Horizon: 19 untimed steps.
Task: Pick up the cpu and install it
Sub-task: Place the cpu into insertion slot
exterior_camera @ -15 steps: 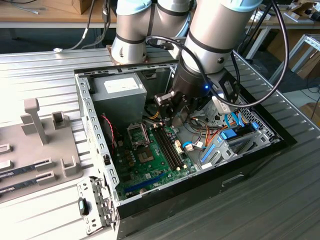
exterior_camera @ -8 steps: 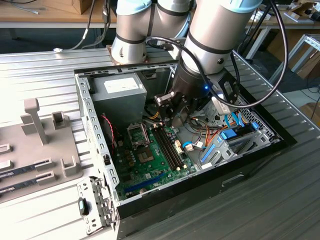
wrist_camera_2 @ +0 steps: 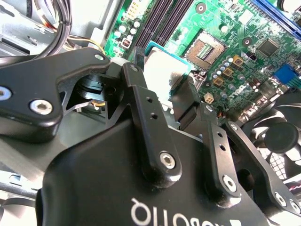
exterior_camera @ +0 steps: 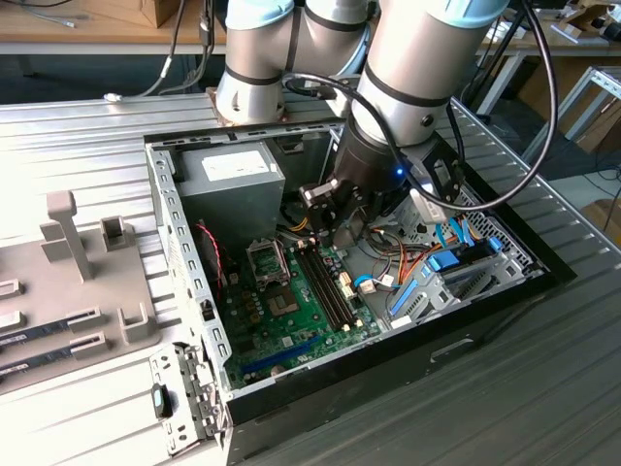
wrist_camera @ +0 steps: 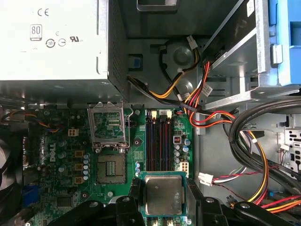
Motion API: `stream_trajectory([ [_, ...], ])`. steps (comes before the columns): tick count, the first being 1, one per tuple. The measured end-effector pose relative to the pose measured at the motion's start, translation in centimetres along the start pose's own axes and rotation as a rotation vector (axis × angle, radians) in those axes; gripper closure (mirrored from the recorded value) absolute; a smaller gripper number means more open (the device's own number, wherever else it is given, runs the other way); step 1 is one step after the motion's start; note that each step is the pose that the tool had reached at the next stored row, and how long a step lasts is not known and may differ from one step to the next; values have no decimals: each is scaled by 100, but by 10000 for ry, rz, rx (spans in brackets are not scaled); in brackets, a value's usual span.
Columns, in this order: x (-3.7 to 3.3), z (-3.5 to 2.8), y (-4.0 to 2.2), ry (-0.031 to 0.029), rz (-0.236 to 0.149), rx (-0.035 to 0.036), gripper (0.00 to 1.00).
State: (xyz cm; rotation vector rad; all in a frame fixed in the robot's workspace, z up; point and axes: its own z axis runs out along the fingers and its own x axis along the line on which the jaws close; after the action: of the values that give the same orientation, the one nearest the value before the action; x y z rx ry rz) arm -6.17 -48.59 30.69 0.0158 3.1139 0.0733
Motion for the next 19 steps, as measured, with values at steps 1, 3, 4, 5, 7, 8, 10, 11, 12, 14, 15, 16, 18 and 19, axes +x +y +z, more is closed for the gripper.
stream_trajectory([
  [1, 0, 3, 0, 0, 0, 0, 53],
  [3, 0, 6, 0, 0, 0, 0, 53],
  [4, 0, 8, -1, 0, 0, 0, 53],
  [5, 0, 9, 0, 0, 0, 0, 53],
  [7, 0, 13, -1, -1, 0, 0, 53],
  [8, 0, 14, -1, 0, 0, -1, 53],
  [10, 1, 18, -1, 0, 0, 0, 53],
  [11, 1, 20, -1, 0, 0, 0, 53],
  [12, 1, 23, -1, 0, 0, 0, 53],
  [14, 1, 26, -1, 0, 0, 0, 53],
  [15, 1, 27, -1, 0, 0, 0, 53],
  [16, 1, 29, -2, 0, 0, 0, 53],
  [18, 1, 34, -2, 0, 0, 0, 53],
  [19, 1, 36, -2, 0, 0, 0, 53],
])
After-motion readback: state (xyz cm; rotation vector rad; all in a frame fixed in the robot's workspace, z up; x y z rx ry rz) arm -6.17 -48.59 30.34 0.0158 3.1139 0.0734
